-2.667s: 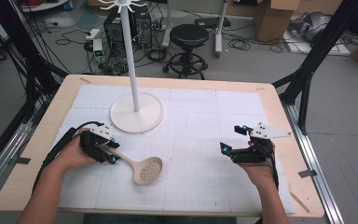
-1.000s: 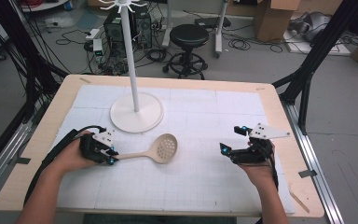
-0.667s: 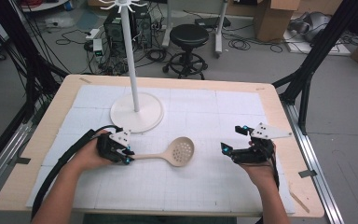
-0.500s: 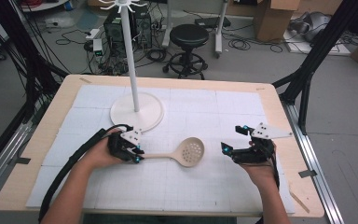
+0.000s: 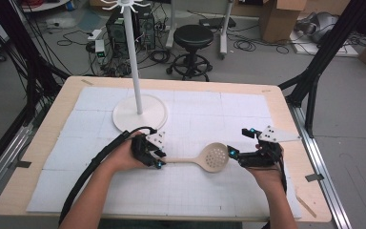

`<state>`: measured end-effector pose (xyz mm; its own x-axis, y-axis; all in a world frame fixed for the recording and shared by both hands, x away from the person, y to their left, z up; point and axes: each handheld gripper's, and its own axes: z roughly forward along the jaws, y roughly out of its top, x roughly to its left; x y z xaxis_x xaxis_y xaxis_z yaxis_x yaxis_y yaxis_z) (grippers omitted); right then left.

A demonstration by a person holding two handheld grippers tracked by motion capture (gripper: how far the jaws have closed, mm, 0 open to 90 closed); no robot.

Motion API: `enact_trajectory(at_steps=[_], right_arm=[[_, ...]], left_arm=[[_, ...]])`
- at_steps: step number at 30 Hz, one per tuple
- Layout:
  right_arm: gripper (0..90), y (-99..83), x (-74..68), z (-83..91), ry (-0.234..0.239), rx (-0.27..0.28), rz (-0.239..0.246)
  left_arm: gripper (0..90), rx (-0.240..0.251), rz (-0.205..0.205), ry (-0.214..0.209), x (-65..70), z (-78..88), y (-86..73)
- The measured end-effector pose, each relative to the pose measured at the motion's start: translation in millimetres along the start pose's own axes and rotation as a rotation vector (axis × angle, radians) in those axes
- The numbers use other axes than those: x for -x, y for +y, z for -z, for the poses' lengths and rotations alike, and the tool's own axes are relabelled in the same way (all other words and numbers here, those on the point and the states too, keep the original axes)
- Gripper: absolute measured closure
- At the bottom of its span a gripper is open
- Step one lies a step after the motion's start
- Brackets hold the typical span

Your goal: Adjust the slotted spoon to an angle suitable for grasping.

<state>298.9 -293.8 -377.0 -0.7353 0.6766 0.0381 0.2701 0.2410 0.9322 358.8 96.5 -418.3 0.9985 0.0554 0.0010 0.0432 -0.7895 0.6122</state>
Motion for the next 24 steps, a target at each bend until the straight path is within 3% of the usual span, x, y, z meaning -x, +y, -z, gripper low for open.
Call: enact_trajectory(at_steps=[6, 8, 11, 16, 18, 24], right_arm=[[11.0, 0.0, -0.5, 0.9, -0.003, 0.001, 0.000], [10.9, 0.1, -0.7, 0.1, -0.003, 0.000, -0.001], [11.0, 0.2, -1.4, -1.4, 0.000, -0.006, 0.007], [11.0, 0.2, -1.6, -2.3, 0.001, -0.008, 0.003], [11.0, 0.3, -1.9, -2.9, 0.000, -0.009, 0.009], [11.0, 0.1, -2.3, -4.6, 0.006, -0.014, 0.007]], left_arm=[[57.0, 0.075, 0.063, 0.052, 5.9, 30.5, -39.1], [53.0, 0.073, 0.082, 0.079, 7.0, 35.1, -50.4], [53.1, 0.057, 0.108, 0.075, 7.6, 36.6, -61.6], [55.9, 0.028, 0.092, 0.058, 6.7, 28.8, -62.1], [64.6, 0.026, 0.080, 0.054, 6.0, 29.2, -60.4], [66.1, 0.028, 0.048, 0.054, 5.6, 23.0, -52.0]])
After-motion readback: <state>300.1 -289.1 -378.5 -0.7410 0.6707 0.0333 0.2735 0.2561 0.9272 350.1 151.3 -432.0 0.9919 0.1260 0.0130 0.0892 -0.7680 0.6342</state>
